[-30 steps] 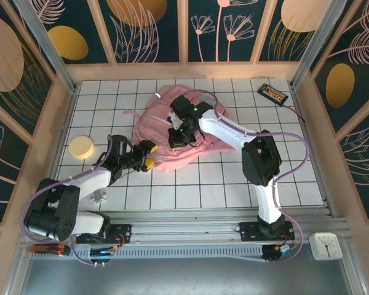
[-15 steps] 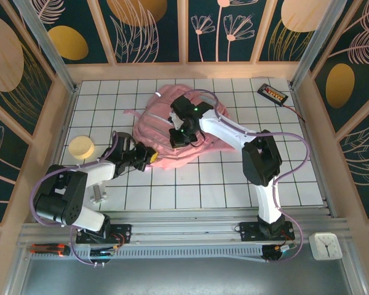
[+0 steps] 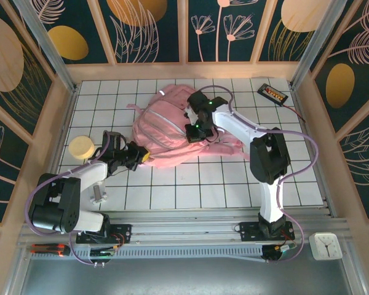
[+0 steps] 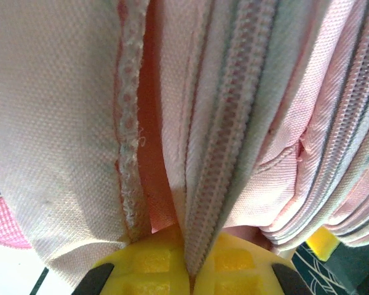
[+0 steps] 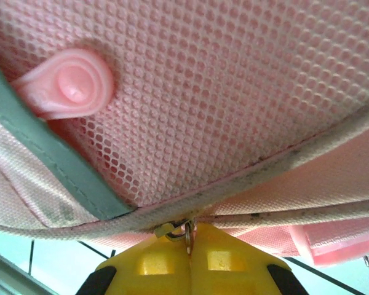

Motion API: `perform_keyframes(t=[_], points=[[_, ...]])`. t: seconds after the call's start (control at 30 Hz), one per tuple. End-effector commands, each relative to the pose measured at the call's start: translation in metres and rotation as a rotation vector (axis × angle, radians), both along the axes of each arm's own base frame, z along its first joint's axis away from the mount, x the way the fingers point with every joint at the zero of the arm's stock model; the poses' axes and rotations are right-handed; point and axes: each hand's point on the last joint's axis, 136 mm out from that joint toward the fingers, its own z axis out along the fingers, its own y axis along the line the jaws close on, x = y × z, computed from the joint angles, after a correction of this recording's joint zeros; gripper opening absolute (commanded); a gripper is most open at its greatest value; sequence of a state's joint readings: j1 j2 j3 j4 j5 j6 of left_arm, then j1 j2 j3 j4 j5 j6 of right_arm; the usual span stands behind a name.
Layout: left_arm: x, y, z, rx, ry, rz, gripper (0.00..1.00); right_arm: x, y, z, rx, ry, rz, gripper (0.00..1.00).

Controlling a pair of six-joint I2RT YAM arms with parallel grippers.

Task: Pack books, pencil case, and school supplies into a backpack

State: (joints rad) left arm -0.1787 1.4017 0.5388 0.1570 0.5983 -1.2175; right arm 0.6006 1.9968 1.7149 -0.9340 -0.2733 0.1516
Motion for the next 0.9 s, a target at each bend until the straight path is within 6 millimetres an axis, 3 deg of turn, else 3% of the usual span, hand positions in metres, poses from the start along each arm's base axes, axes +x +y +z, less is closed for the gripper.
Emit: perform_keyframes(t=[0.0,0.17,0.23,0.33,0.43,0.47,0.53,0.57,0.67,0.73,0.77,0.87], points=[[-0.003,0.013,-0.007,0.042,0.018,0.031,0.0,0.041,-0.045,0.007,-0.099,-0.068,-0.1,0.0],[0.004,0.009,0.0,-0.009,-0.01,0.049,0.0,0.042,-0.035,0.01,-0.053,-0.051,-0.081,0.02],[0.009,0.007,0.006,-0.049,-0.035,0.063,0.0,0.037,-0.03,0.015,-0.007,-0.038,-0.079,0.17],[0.015,0.003,0.012,-0.081,-0.057,0.067,0.0,0.034,-0.024,0.038,0.137,-0.036,-0.119,0.44],[0.019,-0.002,0.016,-0.08,-0.073,0.041,0.0,0.034,-0.036,0.067,0.32,-0.034,-0.234,0.66],[0.019,-0.002,0.017,-0.071,-0.074,0.031,0.12,0.035,-0.042,0.076,0.378,-0.039,-0.274,0.72],[0.018,-0.001,0.018,-0.04,-0.07,0.013,0.59,0.039,-0.059,0.088,0.449,-0.057,-0.348,0.75],[0.016,0.001,0.019,-0.012,-0.069,0.003,0.95,0.042,-0.071,0.092,0.46,-0.079,-0.388,0.75],[0.003,0.011,0.018,0.091,-0.061,-0.019,0.99,0.051,-0.11,0.096,0.439,-0.143,-0.504,0.77],[-0.011,0.019,0.014,0.145,-0.045,-0.024,0.99,0.056,-0.135,0.1,0.42,-0.204,-0.579,0.86],[-0.019,0.024,0.01,0.18,-0.038,-0.023,0.99,0.06,-0.148,0.105,0.412,-0.256,-0.617,0.97],[-0.038,0.043,0.003,0.296,-0.031,-0.013,0.99,0.065,-0.176,0.117,0.384,-0.457,-0.655,0.99]])
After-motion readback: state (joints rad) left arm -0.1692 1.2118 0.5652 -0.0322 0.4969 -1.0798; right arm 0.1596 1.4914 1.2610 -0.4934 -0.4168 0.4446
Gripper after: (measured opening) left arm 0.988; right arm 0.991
